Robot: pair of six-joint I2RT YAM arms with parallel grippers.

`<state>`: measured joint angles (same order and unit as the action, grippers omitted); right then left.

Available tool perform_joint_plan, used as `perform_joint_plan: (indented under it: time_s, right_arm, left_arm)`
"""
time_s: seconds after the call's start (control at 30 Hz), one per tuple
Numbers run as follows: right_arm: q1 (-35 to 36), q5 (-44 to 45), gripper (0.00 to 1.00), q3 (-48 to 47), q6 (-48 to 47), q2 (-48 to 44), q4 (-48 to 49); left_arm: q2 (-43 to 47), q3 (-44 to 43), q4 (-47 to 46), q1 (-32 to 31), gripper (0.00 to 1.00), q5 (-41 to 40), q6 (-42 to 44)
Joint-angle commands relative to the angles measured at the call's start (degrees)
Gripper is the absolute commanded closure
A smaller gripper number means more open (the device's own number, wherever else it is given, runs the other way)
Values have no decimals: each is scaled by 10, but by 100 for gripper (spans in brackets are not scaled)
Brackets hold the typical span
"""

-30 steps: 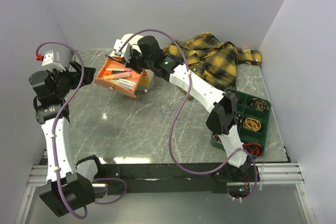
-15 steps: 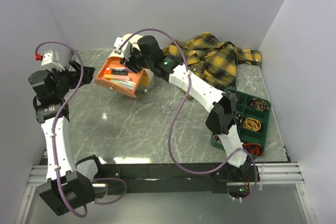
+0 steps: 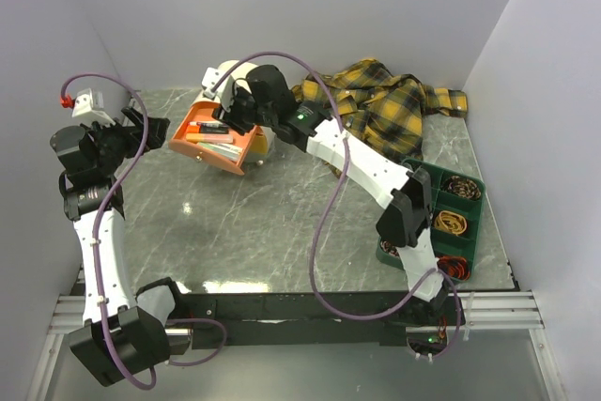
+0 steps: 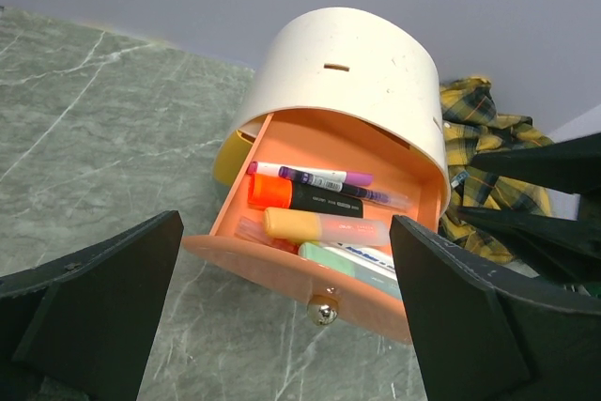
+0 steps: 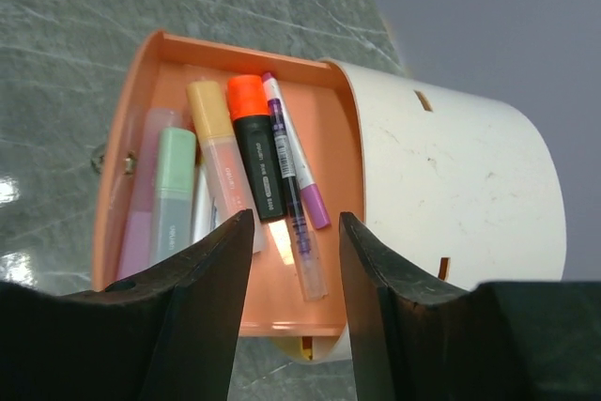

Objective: Sort the stationery into containers
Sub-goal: Place the pen in the drawer, then close the drawer in the storage box.

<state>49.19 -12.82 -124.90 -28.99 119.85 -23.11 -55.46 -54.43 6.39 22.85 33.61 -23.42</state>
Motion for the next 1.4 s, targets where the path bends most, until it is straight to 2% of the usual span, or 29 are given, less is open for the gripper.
perform_joint_plan:
  time_s: [0.0, 0.37, 0.43, 0.47, 0.5, 0.53, 0.83, 1.2, 1.37]
  right_arm:
    - [15, 4, 50, 14, 12, -80, 19]
    - [40, -36, 46, 81, 20, -142, 1]
    - [44, -64, 55, 94, 3, -145, -19]
    - [45, -78, 81, 99, -4, -143, -29]
    - [45, -92, 96, 102, -18, -142, -37]
    - [46, -109, 100, 105, -19, -140, -48]
    - [57, -153, 100, 99, -10, -102, -66]
    - [75, -131, 100, 106, 23, -56, -6]
    - [77, -82, 100, 95, 32, -31, 31]
  left_arm:
    - [16, -30, -30, 2, 1, 2, -2]
    - [25, -38, -22, 3, 0, -13, 8]
    - [26, -43, -17, 2, 1, -14, 11]
    - [26, -45, -16, 3, 1, -17, 14]
    - [29, -45, -11, 4, 0, -19, 17]
    - [29, -44, -9, 3, 1, -21, 19]
    - [33, -37, 16, 3, 0, -28, 30]
    - [2, -37, 62, -5, 0, -40, 60]
    - [-3, -39, 78, -15, 1, -35, 74]
